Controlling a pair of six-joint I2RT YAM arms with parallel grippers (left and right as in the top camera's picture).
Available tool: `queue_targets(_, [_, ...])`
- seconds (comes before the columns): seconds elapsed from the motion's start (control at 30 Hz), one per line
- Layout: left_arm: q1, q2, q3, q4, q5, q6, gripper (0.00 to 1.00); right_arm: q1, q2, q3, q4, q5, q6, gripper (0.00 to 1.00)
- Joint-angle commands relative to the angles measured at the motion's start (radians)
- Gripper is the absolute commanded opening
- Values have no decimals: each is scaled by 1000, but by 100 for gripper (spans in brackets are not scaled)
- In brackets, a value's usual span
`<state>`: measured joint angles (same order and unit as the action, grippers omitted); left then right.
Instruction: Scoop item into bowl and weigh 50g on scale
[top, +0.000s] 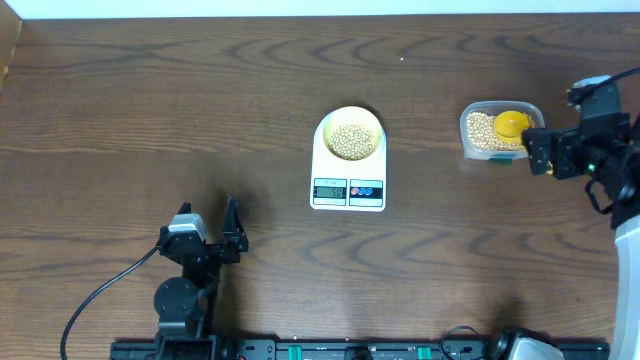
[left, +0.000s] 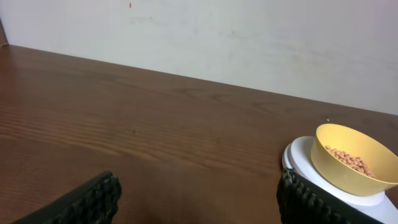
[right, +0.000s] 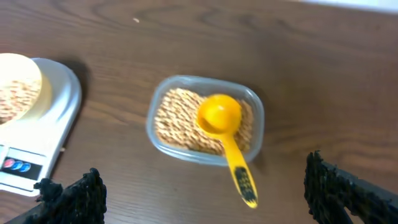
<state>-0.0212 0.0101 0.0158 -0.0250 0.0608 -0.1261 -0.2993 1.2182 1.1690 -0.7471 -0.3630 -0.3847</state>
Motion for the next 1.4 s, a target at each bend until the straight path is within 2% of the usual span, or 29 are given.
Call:
queue_targets(0.0, [5, -6, -12, -43, -6, 17, 82, 83, -78, 0, -1, 60, -13, 99])
queue_targets(0.17, [5, -6, -12, -43, -6, 17, 82, 163, -187, -1, -4, 103, -13, 99])
queue_targets(0.47, [5, -6, -12, -43, -6, 17, 82, 171, -389, -73, 14, 72, -13, 99])
queue_targets(0.67, [5, -6, -12, -43, -6, 17, 82, 170, -583, -289, 209, 28, 33, 99])
queue_targets(0.93, [5, -6, -12, -43, -6, 17, 82, 170, -766, -477, 404, -13, 49, 99])
queue_targets(1.07, [5, -6, -12, -43, -6, 17, 82, 170, -832, -552, 481, -20, 86, 99])
queue_targets(1.37, [5, -6, -12, -43, -6, 17, 82, 170, -989, -810, 807, -60, 86, 99])
